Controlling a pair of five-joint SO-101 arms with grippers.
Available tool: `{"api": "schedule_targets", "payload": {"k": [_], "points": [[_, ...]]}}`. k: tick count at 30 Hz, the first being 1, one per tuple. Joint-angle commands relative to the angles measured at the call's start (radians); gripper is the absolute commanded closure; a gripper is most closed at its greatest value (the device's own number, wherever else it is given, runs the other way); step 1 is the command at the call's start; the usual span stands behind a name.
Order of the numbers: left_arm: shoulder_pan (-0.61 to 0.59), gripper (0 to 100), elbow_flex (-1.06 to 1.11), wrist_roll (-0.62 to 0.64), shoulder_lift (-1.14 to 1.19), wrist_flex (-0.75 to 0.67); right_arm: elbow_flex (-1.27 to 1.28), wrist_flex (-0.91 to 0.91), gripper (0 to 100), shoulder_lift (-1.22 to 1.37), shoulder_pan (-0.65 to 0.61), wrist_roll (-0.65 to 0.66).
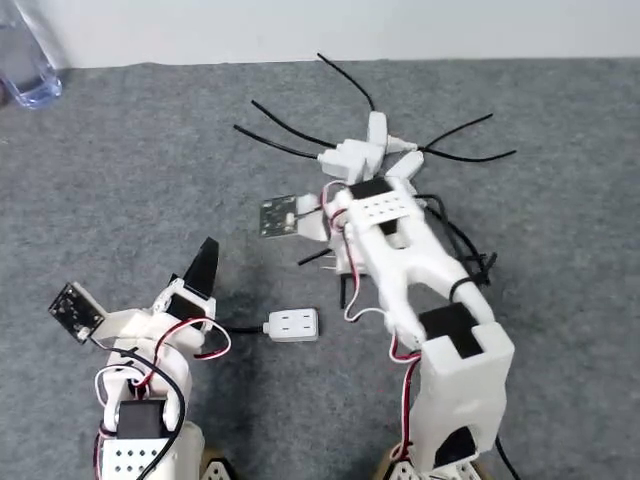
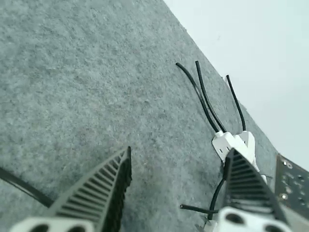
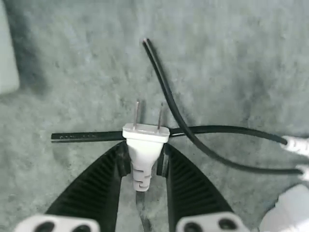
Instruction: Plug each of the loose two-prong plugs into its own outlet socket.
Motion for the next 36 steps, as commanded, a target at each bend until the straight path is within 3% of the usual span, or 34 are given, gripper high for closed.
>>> {"api": "schedule_targets", "payload": {"k": [1, 8, 14, 25, 36], "points": [[-0.002, 71, -0.008, -0.002, -0.011, -0.002, -0.046, -0.010, 99.1, -0.015, 0.041, 0.014], [-0.002, 71, -0.008, -0.002, -0.011, -0.014, -0.129, 0.214, 99.1, -0.124, -0.010, -0.023], [0.000, 71, -0.008, -0.002, -0.011, -0.012, -0.147, 0.366, 99.1, -0.320, -0.147, -0.124], [0.049, 71, -0.008, 0.002, -0.011, -0.008, -0.150, 0.389, 99.1, -0.490, -0.380, -0.410], [0.049, 71, -0.008, 0.002, -0.011, -0.009, -0.152, 0.386, 99.1, -0.490, -0.492, -0.496]]}}
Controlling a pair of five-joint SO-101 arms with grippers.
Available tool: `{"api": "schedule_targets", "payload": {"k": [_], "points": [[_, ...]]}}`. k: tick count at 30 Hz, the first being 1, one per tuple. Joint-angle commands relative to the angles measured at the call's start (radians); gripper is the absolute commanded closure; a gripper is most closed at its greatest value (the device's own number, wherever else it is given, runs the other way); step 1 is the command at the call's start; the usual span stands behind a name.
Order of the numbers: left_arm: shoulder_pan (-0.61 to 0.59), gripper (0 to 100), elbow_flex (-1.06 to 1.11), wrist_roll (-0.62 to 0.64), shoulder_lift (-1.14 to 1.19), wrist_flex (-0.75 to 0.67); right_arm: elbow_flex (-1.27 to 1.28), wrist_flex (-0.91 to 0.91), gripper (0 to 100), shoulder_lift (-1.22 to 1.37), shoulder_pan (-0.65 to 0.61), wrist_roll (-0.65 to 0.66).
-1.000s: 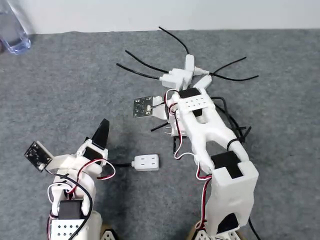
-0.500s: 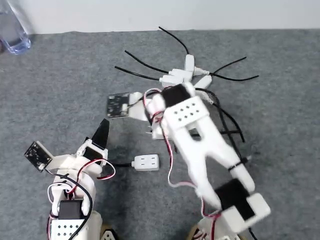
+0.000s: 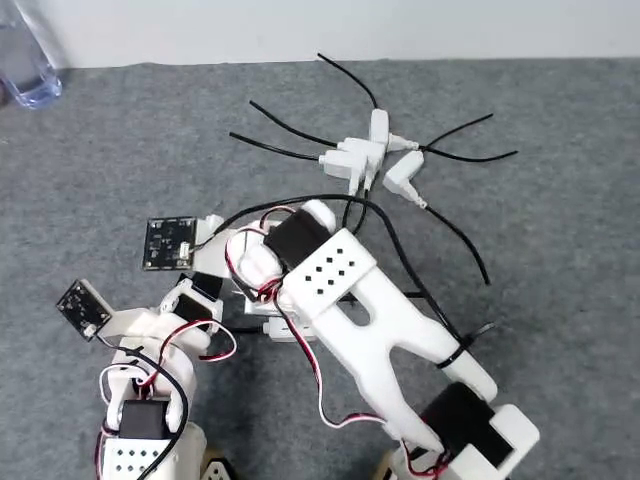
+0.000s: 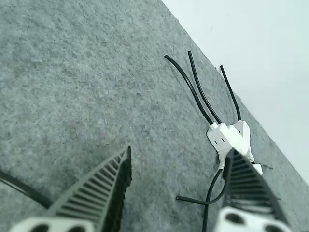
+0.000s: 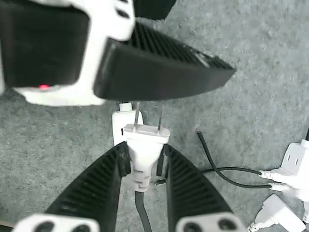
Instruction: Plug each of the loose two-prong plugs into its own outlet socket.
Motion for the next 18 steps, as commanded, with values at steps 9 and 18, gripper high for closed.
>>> {"api": "schedule_targets", "payload": {"k": [9, 18], "points": [[0.005, 71, -0.008, 0.003, -0.011, -0.011, -0.149, 0.036, 99.1, -0.053, -0.012, -0.023], [0.005, 71, -0.008, 0.003, -0.011, -0.012, -0.232, 0.094, 99.1, -0.044, -0.097, -0.028]]}}
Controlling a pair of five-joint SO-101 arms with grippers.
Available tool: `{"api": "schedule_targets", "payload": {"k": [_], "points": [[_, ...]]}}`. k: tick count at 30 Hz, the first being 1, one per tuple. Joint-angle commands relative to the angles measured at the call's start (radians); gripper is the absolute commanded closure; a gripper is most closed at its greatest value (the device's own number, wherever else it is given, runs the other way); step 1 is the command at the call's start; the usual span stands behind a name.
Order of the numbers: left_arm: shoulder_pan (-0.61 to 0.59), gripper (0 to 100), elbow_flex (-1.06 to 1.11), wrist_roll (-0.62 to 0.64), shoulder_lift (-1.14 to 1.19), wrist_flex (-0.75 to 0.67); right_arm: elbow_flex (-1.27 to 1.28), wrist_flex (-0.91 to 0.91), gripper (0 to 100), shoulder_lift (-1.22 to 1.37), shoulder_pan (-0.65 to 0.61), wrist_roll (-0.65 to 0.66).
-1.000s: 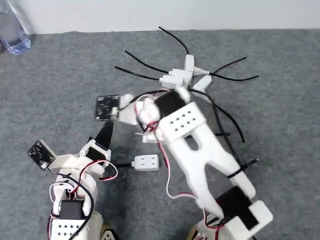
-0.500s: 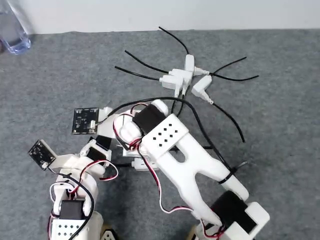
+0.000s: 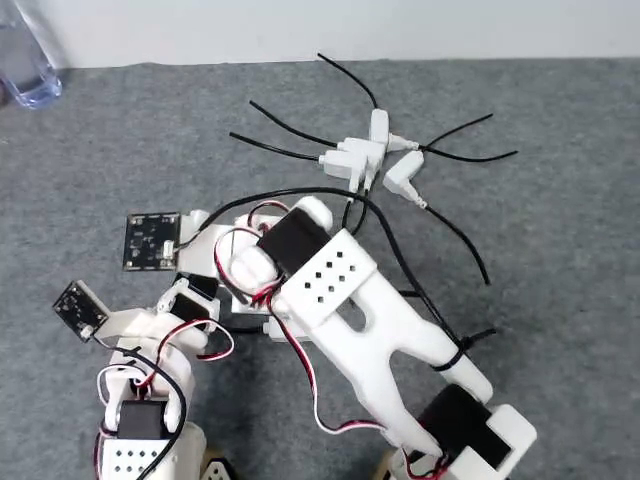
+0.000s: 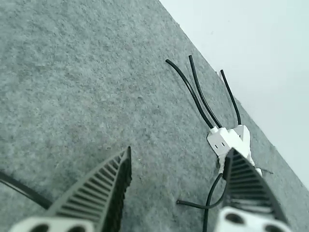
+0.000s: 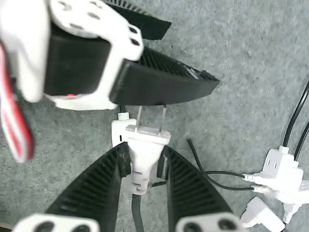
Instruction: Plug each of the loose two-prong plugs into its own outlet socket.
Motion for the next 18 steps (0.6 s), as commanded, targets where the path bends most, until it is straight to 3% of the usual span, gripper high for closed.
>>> {"api": "schedule_targets", "payload": {"k": [1, 18], "points": [[0.009, 71, -0.007, 0.002, -0.011, -0.012, -0.074, 0.008, 99.1, -0.042, -0.039, -0.008], [0.009, 71, -0.007, 0.002, -0.011, -0.009, -0.063, -0.007, 99.1, -0.094, -0.025, -0.034]]}}
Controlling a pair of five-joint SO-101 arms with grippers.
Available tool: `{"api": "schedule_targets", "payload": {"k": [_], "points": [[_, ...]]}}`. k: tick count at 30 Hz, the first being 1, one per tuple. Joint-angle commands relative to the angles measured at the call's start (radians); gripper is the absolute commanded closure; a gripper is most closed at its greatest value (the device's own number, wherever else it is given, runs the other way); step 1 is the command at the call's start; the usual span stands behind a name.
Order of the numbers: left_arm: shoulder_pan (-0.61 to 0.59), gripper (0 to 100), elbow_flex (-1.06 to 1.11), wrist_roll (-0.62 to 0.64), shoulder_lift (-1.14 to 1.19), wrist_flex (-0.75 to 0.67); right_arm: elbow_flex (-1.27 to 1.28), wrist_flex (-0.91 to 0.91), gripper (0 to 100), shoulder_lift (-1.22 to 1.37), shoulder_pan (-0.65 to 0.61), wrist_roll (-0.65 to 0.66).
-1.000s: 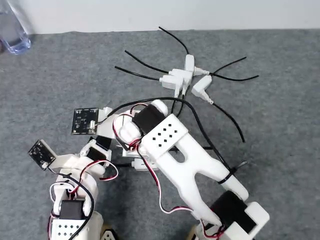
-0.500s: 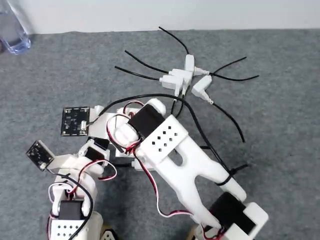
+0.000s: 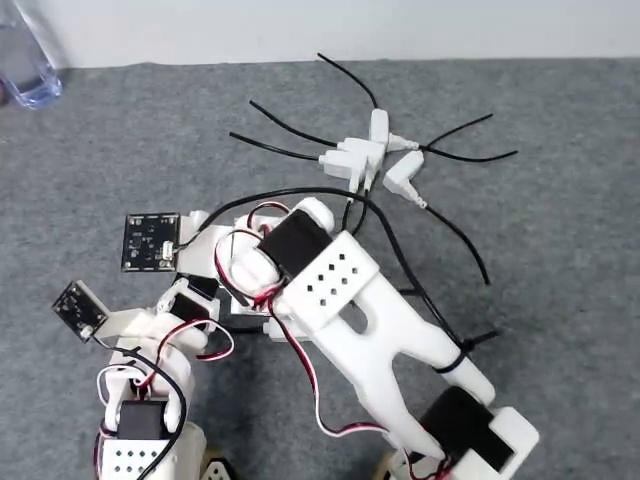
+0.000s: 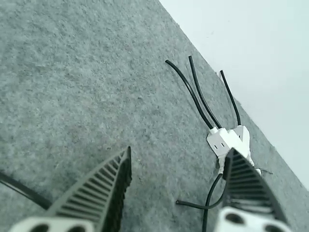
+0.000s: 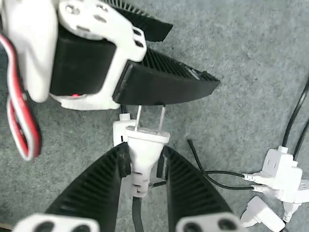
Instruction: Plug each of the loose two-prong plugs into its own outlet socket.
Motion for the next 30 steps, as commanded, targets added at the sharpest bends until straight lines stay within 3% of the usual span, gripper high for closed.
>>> {"api": "schedule_targets", "payload": {"k": [1, 16, 23, 30], "points": [[0.009, 71, -0.007, 0.002, -0.011, -0.009, -0.061, -0.013, 99.1, -0.077, -0.024, -0.018], [0.009, 71, -0.007, 0.002, -0.011, -0.009, -0.057, -0.033, 99.1, -0.088, -0.022, -0.020], [0.008, 71, -0.007, 0.002, -0.011, -0.009, 0.008, -0.036, 99.1, -0.094, 0.082, 0.023], [0.002, 71, -0.007, 0.002, -0.011, -0.009, 0.011, 0.041, 99.1, -0.166, 0.097, 0.066]]}}
